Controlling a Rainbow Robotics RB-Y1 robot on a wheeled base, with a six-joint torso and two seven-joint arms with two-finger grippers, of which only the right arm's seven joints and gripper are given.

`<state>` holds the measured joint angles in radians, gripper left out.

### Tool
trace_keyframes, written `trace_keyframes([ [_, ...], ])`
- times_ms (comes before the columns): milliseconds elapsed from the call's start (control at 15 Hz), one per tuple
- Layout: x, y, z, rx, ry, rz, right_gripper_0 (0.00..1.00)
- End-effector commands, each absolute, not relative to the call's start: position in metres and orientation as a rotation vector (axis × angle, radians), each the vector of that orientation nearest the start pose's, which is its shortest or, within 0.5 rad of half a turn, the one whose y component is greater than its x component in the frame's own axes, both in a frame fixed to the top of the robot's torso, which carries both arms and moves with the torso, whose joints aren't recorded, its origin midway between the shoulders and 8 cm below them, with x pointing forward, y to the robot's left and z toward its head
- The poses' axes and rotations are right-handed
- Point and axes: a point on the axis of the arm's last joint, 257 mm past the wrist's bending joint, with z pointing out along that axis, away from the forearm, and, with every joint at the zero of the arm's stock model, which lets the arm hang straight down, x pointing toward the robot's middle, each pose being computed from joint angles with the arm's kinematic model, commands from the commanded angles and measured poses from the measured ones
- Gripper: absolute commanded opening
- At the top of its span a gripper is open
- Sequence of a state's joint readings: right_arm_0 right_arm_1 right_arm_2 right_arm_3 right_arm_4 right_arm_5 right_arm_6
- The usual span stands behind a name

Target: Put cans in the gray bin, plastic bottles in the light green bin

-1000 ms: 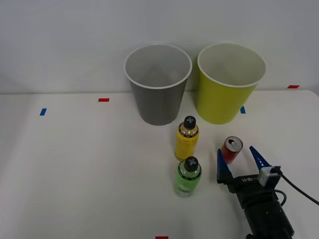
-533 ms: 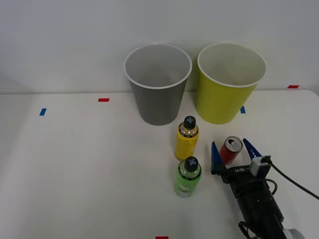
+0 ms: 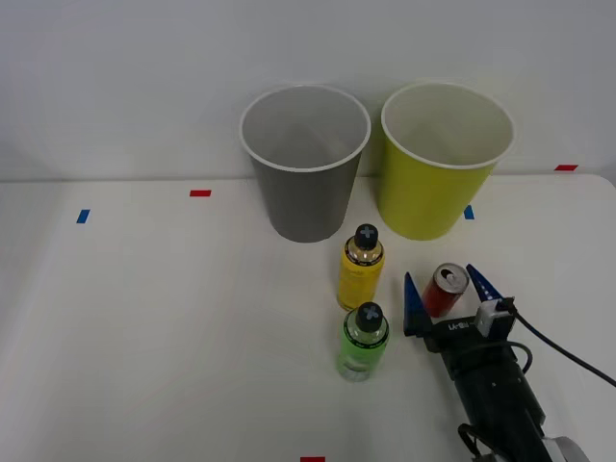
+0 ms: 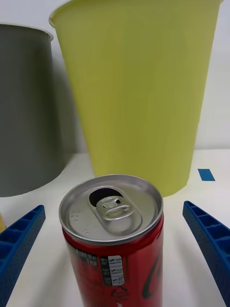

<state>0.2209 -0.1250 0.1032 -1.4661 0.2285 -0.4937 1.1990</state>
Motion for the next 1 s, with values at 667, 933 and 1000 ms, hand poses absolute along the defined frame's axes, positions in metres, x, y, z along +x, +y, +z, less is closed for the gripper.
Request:
trace_keyframes([
  [667,0.4559,-0.2019,-0.2693,-0.110,1.428,0.156,0.00],
  [933,0.4559,-0.2004,-0.2686,-0.100,1.426,0.157,0.00],
  [1000,0.4561,-0.1999,-0.2687,-0.095,1.427,0.159,0.00],
])
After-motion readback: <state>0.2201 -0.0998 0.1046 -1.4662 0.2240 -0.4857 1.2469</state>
